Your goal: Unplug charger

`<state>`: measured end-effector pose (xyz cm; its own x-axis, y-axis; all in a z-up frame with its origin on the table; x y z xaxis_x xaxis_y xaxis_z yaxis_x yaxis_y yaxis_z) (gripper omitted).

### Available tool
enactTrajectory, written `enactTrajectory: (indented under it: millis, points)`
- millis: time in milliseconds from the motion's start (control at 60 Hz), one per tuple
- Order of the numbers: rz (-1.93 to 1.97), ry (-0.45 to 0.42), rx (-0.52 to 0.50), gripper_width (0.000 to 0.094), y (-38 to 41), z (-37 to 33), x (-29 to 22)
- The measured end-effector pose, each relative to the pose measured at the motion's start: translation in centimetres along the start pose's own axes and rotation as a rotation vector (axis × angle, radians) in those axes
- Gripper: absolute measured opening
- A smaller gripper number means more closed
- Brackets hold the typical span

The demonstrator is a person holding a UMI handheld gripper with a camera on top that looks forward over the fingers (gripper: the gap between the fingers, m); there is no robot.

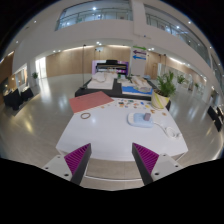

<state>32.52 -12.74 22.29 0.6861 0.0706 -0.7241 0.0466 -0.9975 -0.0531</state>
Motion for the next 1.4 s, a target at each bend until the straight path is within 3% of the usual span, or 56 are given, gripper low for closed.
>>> enactTrajectory:
  millis: [500,750,1050,1400]
  points:
    - [0.137,-0.015,0.206,0.0855,-15.1,4.9,0.3]
    - [0.138,-0.075,0.174,0.0854,-19.4,11.8,-0.6]
    - [0.076,-0.201,0.144,0.0853,-23.2,23.8,-5.4]
    - [0.119,-0.199,0.081,0.0854,-24.2,34.1,-9.9]
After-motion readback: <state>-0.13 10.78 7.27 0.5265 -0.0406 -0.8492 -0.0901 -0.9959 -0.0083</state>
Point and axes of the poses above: the point between the fingertips, and its own axes, seen from behind it with the camera up: y to the left, x down, z forward, the way the camera looks, the point moved 7 cm from there along -z, backward, against the way the camera looks, and after that the axes turned 9 degrees about y, right-handed, at the moved point
